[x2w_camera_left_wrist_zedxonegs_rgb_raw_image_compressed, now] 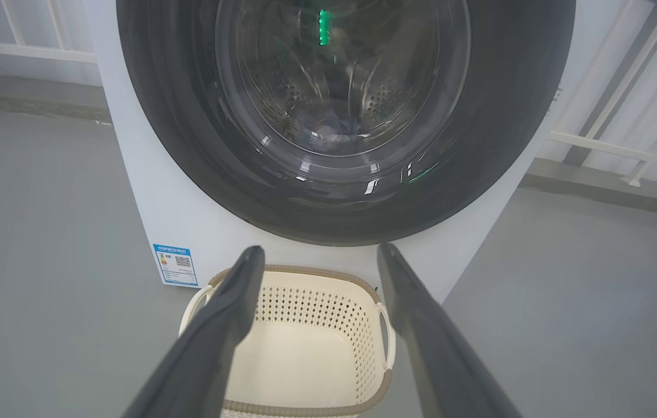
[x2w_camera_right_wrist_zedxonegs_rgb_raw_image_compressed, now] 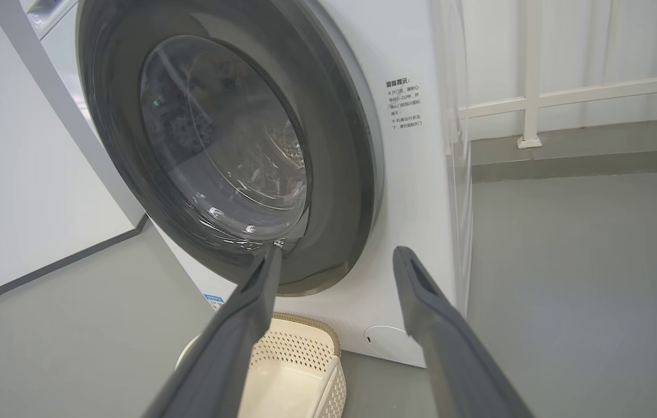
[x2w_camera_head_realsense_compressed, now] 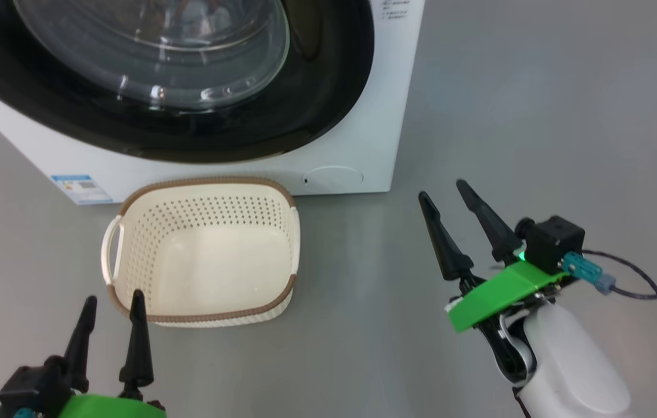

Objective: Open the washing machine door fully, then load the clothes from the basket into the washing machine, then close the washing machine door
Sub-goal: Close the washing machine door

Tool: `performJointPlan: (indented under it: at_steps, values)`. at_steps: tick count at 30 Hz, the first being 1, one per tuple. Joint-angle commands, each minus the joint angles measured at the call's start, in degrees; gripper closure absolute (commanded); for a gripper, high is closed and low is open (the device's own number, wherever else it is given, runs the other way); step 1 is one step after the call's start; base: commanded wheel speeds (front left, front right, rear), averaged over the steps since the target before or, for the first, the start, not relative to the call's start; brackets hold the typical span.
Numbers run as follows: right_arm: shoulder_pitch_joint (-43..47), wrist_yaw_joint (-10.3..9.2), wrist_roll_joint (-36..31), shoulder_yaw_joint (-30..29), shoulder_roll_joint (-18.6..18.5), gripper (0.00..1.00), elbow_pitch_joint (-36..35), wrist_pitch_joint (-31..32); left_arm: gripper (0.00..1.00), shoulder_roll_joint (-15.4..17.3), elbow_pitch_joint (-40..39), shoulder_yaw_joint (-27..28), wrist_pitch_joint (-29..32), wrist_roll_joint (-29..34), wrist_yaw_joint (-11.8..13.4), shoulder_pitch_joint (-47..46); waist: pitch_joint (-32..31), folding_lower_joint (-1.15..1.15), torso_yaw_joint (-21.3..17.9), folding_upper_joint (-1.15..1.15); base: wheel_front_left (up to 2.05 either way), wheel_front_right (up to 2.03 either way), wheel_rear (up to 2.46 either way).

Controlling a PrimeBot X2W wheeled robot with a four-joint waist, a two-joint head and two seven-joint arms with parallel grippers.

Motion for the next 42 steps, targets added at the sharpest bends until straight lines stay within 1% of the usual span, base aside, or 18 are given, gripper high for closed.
performJointPlan:
  at_steps: [1,5,10,12,20,24,29,31,42]
  values:
    - [0.82,-0.33,0.07,0.61,0.95,0.00,-1.68,-0.27,0.00,0.99,-1.15,2.17,-0.36,0.34,-0.14,0.03,-1.99,0.01,-1.67,0.00,0.00,0.00,0.00]
    - [4.00,-0.33,-1.64,-0.23,0.95,0.00,-3.18,-0.27,0.00,1.25,-0.98,2.33,-0.36,-0.71,-0.14,1.57,-3.61,0.01,-2.91,0.00,0.00,0.00,0.00]
    - [7.99,-0.33,-0.85,-1.81,0.95,0.00,-5.07,-0.27,0.00,1.42,-1.28,3.22,-0.36,-1.02,-0.14,3.29,-5.58,0.01,-4.19,0.00,0.00,0.00,0.00]
    - [9.25,-0.33,-1.74,-2.37,0.95,0.00,-5.91,-0.27,0.00,1.45,-1.35,3.55,-0.36,-0.66,-0.14,3.86,-6.24,0.01,-4.66,0.00,0.00,0.00,0.00]
    - [14.72,-0.33,-0.77,-6.22,0.95,0.00,-8.77,-0.27,0.00,1.20,-1.47,5.27,-0.36,0.07,-0.14,5.75,-8.03,0.01,-6.43,0.00,0.00,0.00,0.00]
    - [17.00,-0.33,-2.38,-7.76,0.95,0.00,-9.72,-0.27,0.00,1.05,-1.33,5.81,-0.36,0.32,-0.14,6.43,-8.47,0.01,-7.12,0.00,0.00,0.00,0.00]
    - [19.01,-0.33,-9.48,-8.56,0.95,0.00,-11.18,-0.27,0.00,0.89,-1.34,6.71,-0.36,1.13,-0.14,7.03,-8.94,0.01,-7.79,0.00,0.00,0.00,0.00]
    - [19.62,-0.33,-11.30,-8.60,0.95,0.00,-11.80,-0.27,0.00,0.84,-1.42,7.05,-0.36,1.44,-0.14,7.25,-9.06,0.01,-7.98,0.00,0.00,0.00,0.00]
    - [21.34,-0.33,-12.62,-9.94,0.95,0.00,-13.71,-0.27,0.00,0.66,-1.77,7.49,-0.36,2.61,-0.14,8.45,-9.75,0.01,-7.99,0.00,0.00,0.00,0.00]
